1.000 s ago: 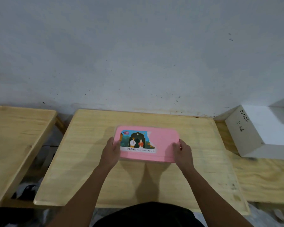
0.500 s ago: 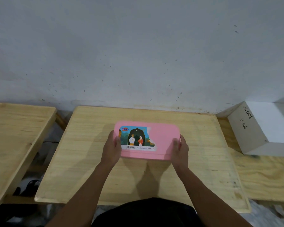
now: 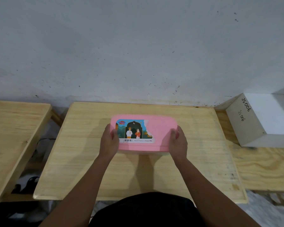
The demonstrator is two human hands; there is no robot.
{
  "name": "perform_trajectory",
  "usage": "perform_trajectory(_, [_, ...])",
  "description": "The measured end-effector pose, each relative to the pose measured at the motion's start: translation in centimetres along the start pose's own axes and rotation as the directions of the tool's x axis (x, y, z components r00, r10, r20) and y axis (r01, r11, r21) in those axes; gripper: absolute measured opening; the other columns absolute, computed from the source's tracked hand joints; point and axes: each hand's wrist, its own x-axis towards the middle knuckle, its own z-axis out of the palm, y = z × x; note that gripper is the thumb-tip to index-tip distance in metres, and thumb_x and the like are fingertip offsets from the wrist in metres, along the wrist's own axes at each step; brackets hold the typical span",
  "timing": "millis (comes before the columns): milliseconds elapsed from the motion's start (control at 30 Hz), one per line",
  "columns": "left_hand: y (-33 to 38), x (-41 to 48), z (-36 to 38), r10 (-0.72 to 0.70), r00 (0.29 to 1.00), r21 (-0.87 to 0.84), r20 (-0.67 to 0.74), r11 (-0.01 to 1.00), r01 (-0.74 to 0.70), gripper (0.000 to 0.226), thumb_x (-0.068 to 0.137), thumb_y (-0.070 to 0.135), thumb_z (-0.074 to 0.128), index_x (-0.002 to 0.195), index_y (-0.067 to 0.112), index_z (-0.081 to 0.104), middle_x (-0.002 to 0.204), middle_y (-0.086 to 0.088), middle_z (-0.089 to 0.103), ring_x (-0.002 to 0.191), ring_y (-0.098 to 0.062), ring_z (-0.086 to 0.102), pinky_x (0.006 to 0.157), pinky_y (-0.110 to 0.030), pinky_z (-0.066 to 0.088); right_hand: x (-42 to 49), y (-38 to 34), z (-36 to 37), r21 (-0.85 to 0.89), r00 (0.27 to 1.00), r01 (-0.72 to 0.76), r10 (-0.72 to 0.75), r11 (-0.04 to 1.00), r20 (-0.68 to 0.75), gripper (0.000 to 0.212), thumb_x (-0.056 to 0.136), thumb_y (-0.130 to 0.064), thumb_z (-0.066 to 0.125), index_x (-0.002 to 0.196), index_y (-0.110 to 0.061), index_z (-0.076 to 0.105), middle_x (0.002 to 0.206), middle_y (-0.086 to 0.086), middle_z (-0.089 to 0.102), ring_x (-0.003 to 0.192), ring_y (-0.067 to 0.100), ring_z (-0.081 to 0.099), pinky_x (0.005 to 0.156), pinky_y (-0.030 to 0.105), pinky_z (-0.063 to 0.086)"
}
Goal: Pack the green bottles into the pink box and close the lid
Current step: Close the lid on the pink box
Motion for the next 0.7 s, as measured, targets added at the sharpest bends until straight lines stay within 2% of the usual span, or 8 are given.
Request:
perform_trajectory(67, [-0.1,0.5,0.1,-0.042,0.999,0.027,0.028,0.999,0.042,0.015,0.099,0.016,0.035,0.101,0.009,0.048,0.091,-0.004,0.057,0.073,-0.012,0.054,0.056,-0.025,0.038,0.5,-0.1,0.2,0.001,1.000,-0.015,0.015,1.000,0.025,0.050,0.096,-0.048,0.034,0.121,-0.010,0.055,0.097,0.006,0.061,0.091,0.026,0.057,0.077,0.035,0.042])
perform_trajectory(167, [-0.5,1.1,0.1,-0.068,0.997,0.083,0.042,0.994,0.064,0.017,0.098,0.016,0.036,0.103,0.006,0.050,0.096,-0.008,0.059,0.085,-0.026,0.055,0.065,-0.032,0.039,0.7,-0.3,0.2,-0.024,0.996,-0.056,0.057,0.998,0.071,0.043,0.100,-0.042,0.037,0.128,-0.014,0.053,0.111,0.007,0.065,0.103,0.029,0.060,0.085,0.039,0.047])
perform_trajectory(267, [-0.7,0.9,0.0,-0.050,0.998,0.099,0.036,0.994,0.046,0.016,0.097,0.015,0.038,0.101,0.005,0.050,0.094,-0.009,0.059,0.084,-0.028,0.055,0.067,-0.032,0.036,0.4,-0.3,0.1,-0.052,0.995,-0.048,0.053,0.997,0.085,0.046,0.102,-0.040,0.037,0.138,-0.013,0.046,0.125,0.010,0.063,0.115,0.032,0.058,0.094,0.042,0.047])
perform_trajectory(333, [-0.8,0.8,0.0,-0.041,0.999,0.094,0.030,0.995,0.038,0.017,0.097,0.015,0.039,0.103,0.005,0.051,0.095,-0.008,0.059,0.084,-0.026,0.055,0.068,-0.031,0.037,0.2,0.0,0.1,-0.051,0.995,-0.037,0.042,0.998,0.094,0.048,0.102,-0.042,0.038,0.139,-0.012,0.045,0.127,0.010,0.062,0.116,0.032,0.057,0.095,0.042,0.047])
perform_trajectory(500, [-1.2,0.6,0.2,0.010,0.999,0.102,0.034,0.995,-0.013,0.017,0.100,0.019,0.037,0.108,0.008,0.048,0.099,-0.009,0.058,0.090,-0.029,0.058,0.066,-0.032,0.039,0.0,-0.1,-0.8,-0.037,0.987,-0.002,0.008,0.999,0.157,0.045,0.102,-0.042,0.038,0.134,-0.012,0.045,0.113,0.003,0.063,0.100,0.025,0.059,0.082,0.037,0.048])
perform_trajectory(600, [-1.3,0.0,0.6,-0.026,0.999,0.192,0.035,0.981,0.019,0.041,0.102,0.026,0.034,0.139,0.010,0.035,0.126,-0.015,0.052,0.110,-0.037,0.056,0.082,-0.041,0.045,-0.3,0.0,-1.3,-0.034,0.982,0.058,-0.051,0.998,0.179,0.035,0.102,-0.040,0.037,0.125,-0.016,0.049,0.103,-0.002,0.061,0.091,0.020,0.058,0.071,0.032,0.044])
perform_trajectory(667, [-1.2,-0.2,0.8,-0.049,0.998,0.268,0.026,0.963,0.040,0.053,0.102,0.028,0.031,0.151,0.013,0.018,0.142,-0.014,0.042,0.112,-0.039,0.056,0.083,-0.046,0.047,-0.1,-0.1,-1.1,-0.094,0.980,0.131,-0.115,0.987,0.162,0.026,0.103,-0.034,0.036,0.117,-0.015,0.048,0.104,-0.001,0.056,0.090,0.020,0.056,0.062,0.028,0.041])
perform_trajectory(700, [-1.1,-0.1,0.8,-0.025,0.999,0.302,0.030,0.953,0.015,0.054,0.102,0.027,0.030,0.152,0.014,0.015,0.146,-0.013,0.036,0.113,-0.039,0.056,0.081,-0.047,0.050,0.0,-0.2,-1.0,-0.165,0.977,0.169,-0.144,0.972,0.154,0.025,0.103,-0.029,0.036,0.121,-0.014,0.046,0.112,0.000,0.051,0.096,0.020,0.054,0.063,0.030,0.044])
